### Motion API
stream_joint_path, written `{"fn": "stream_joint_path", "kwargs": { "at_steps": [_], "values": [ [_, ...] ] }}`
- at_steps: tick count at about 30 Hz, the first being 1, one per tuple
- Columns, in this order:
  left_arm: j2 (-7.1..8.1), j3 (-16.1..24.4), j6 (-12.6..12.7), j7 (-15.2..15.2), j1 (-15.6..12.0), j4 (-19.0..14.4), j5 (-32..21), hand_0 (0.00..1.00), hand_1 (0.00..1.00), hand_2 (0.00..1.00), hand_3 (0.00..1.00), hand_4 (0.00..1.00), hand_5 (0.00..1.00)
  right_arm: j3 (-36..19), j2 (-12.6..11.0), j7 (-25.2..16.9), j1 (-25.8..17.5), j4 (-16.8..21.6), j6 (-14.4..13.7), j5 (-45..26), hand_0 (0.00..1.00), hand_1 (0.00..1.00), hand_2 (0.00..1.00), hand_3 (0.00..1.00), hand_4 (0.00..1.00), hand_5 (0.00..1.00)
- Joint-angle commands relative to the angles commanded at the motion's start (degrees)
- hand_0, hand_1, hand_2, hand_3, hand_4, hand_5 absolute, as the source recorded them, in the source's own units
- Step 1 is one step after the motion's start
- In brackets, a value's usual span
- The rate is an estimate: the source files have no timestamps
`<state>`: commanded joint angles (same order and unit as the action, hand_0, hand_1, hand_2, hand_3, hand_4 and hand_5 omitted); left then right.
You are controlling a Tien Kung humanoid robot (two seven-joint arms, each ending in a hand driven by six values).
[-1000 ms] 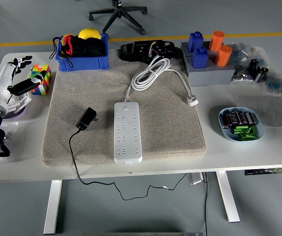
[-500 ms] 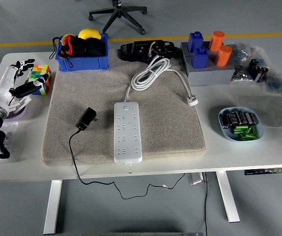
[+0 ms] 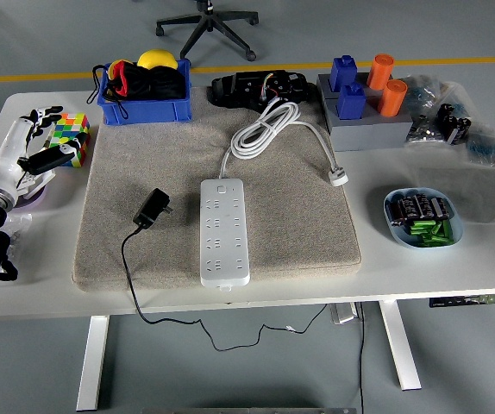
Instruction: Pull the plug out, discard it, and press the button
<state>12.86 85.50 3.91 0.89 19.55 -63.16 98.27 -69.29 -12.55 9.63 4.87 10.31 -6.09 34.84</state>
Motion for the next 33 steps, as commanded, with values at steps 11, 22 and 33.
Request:
{"fn": "stream_joint_path", "kwargs": {
  "at_steps": [11,22,33],
  "values": [
    [0.03,-0.31,0.09,0.02,0.61,0.19,0.07,0.871,0.899,0.846,0.855,0.762,0.377,-0.08,-0.04,0.12,0.27,0.0,-0.21,-0.01,0.753,0.663,0.651,0.618,0.661,0.507],
    [0.29,-0.36,0.22,-0.07,1.24,0.04,0.05,0.871,0.901,0.842,0.853,0.759,0.377,-0.82,-0.36,0.35,0.41,0.0,-0.26,0.47,0.753,0.663,0.651,0.618,0.66,0.506],
    [1.49,-0.07,0.43,-0.27,3.26,0.01,-0.17,0.866,0.898,0.84,0.851,0.755,0.378,-1.22,-0.86,0.99,2.86,0.0,-0.33,1.93,0.754,0.663,0.651,0.618,0.66,0.506]
  ]
}}
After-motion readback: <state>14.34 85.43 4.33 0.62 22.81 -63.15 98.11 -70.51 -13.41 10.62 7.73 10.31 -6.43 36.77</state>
